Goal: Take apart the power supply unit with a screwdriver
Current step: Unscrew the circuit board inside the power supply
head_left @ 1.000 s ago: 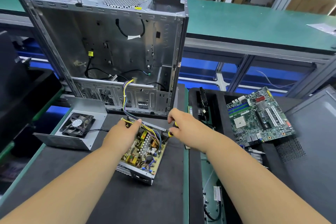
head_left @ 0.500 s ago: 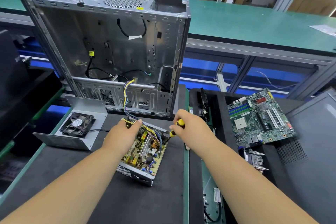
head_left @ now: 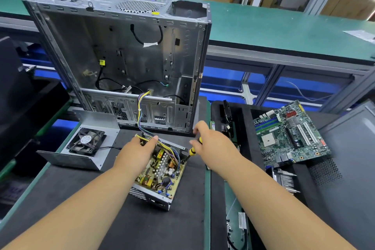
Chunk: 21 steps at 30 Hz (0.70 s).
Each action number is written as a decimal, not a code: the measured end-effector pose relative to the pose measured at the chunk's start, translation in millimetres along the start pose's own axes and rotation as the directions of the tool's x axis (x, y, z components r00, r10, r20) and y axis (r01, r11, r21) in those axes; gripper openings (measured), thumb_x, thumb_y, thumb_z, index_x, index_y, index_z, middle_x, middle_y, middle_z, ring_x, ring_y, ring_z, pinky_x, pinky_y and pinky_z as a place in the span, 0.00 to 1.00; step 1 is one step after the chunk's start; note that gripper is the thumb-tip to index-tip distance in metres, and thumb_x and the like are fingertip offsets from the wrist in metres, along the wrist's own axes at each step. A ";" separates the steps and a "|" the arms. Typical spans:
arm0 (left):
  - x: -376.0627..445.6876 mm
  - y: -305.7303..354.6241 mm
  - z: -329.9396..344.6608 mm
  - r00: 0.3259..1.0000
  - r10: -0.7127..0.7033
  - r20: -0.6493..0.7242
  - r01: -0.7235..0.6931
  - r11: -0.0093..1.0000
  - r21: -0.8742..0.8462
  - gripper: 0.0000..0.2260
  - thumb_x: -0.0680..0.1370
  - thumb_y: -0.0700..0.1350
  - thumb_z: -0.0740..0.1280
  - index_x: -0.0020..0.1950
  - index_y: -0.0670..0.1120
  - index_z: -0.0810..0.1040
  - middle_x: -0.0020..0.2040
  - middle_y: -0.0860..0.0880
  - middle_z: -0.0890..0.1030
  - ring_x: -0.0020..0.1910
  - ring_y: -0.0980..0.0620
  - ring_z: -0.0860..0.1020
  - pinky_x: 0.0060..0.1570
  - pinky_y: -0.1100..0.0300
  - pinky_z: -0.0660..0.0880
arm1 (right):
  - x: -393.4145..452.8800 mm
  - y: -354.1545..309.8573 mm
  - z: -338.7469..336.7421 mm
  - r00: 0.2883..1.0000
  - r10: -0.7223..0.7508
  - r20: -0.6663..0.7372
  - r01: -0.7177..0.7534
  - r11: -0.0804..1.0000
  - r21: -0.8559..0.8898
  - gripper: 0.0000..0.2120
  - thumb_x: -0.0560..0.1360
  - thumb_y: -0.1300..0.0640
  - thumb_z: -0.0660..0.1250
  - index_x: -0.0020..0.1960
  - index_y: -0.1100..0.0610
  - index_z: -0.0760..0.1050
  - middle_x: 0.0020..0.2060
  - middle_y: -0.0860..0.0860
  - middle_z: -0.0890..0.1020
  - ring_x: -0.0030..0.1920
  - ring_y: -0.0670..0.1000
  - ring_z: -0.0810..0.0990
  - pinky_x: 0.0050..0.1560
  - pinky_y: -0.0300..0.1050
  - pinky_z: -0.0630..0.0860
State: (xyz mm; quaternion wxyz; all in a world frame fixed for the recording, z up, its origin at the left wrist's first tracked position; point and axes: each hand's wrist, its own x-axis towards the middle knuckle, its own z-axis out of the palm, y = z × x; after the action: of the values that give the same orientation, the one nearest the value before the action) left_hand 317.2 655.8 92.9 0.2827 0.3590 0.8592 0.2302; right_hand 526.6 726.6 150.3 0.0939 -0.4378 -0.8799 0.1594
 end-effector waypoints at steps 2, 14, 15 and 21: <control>-0.4 -0.1 -0.3 1.000 0.001 -0.002 -0.001 1.000 -0.002 0.35 0.77 0.69 0.55 0.71 0.43 0.67 0.67 0.41 0.75 0.64 0.39 0.73 0.63 0.43 0.70 | -0.7 0.2 -1.4 1.000 0.021 0.013 -0.022 0.996 0.086 0.06 0.81 0.53 0.62 0.54 0.52 0.66 0.39 0.48 0.76 0.36 0.48 0.72 0.33 0.42 0.65; -1.1 0.5 -1.2 1.000 0.006 0.003 -0.006 1.000 -0.003 0.35 0.77 0.69 0.54 0.72 0.43 0.66 0.66 0.42 0.75 0.64 0.40 0.73 0.63 0.43 0.71 | 2.5 -4.1 -5.5 0.999 0.004 0.037 0.000 0.994 -0.107 0.16 0.83 0.44 0.56 0.53 0.56 0.75 0.43 0.52 0.81 0.46 0.55 0.78 0.45 0.49 0.75; -1.2 0.5 -1.3 1.000 0.008 0.003 -0.008 1.000 -0.003 0.35 0.77 0.69 0.54 0.72 0.43 0.66 0.67 0.42 0.75 0.64 0.40 0.73 0.63 0.43 0.71 | 2.0 -4.8 -4.4 0.999 0.005 0.034 -0.003 0.999 -0.054 0.13 0.83 0.47 0.58 0.55 0.55 0.74 0.45 0.52 0.81 0.46 0.54 0.77 0.44 0.49 0.73; -0.5 -0.4 -1.3 1.000 0.008 0.007 -0.008 1.000 -0.004 0.35 0.77 0.69 0.54 0.72 0.43 0.66 0.67 0.42 0.74 0.63 0.39 0.73 0.62 0.43 0.71 | -0.8 -6.8 -3.5 0.999 0.016 0.046 -0.021 0.992 0.124 0.04 0.78 0.57 0.65 0.51 0.51 0.71 0.50 0.48 0.72 0.51 0.51 0.72 0.49 0.44 0.69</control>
State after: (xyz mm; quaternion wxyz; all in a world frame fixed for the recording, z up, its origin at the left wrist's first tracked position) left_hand 316.5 654.9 93.7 0.2854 0.3628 0.8563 0.2317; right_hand 523.2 722.8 156.0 0.0998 -0.4354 -0.8660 0.2246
